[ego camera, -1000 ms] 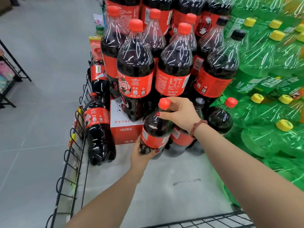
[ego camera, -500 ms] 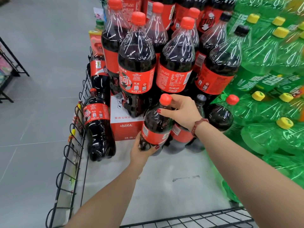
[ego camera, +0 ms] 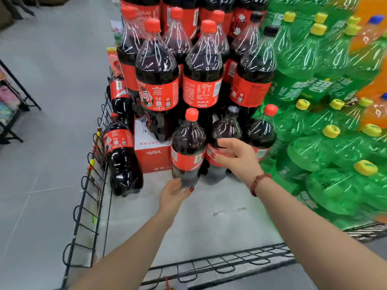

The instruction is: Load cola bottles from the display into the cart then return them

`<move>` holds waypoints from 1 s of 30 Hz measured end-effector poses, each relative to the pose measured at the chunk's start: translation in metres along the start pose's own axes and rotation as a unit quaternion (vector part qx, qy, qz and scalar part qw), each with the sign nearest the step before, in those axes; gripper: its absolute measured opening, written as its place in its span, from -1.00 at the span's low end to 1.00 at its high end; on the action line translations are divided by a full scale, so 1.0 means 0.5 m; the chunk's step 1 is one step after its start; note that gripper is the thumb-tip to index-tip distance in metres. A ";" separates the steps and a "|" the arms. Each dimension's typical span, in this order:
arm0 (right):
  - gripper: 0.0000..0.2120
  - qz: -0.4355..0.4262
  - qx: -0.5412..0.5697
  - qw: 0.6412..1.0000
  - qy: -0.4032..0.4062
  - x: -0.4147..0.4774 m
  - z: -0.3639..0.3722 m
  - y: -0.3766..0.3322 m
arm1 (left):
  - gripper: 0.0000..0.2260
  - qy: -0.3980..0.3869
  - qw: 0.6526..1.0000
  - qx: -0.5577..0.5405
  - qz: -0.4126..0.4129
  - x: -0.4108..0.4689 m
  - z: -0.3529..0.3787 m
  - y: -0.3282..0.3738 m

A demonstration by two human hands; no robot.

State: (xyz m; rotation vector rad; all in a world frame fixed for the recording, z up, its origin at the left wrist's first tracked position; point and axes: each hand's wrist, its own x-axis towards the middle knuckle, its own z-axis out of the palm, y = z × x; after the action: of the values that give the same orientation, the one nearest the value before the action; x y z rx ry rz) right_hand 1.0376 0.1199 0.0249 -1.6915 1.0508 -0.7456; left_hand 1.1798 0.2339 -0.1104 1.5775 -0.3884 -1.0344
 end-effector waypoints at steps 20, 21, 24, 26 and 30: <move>-0.69 0.042 0.115 0.953 0.276 -0.537 -0.529 0.207 | -0.70 -0.273 0.952 0.035 0.131 -0.482 0.548 -0.007; -0.69 0.048 0.125 0.947 0.294 -0.566 -0.558 0.220 | -0.69 -0.298 0.945 0.040 0.132 -0.505 0.581 -0.013; -0.70 0.064 0.129 0.920 0.365 -0.652 -0.642 0.254 | -0.69 -0.365 0.921 0.055 0.123 -0.558 0.679 -0.037; -0.70 0.082 0.110 0.904 0.406 -0.706 -0.692 0.277 | -0.68 -0.408 0.902 0.075 0.122 -0.591 0.741 -0.057; -0.71 0.110 0.110 0.860 0.485 -0.793 -0.789 0.334 | -0.69 -0.477 0.868 0.094 0.100 -0.646 0.881 -0.102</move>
State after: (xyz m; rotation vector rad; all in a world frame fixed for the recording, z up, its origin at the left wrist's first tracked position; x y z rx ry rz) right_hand 0.4792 0.2881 -0.0005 -0.9174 1.7098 -1.5657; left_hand 0.6413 0.2091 -0.0084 1.0406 -1.3288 -1.5969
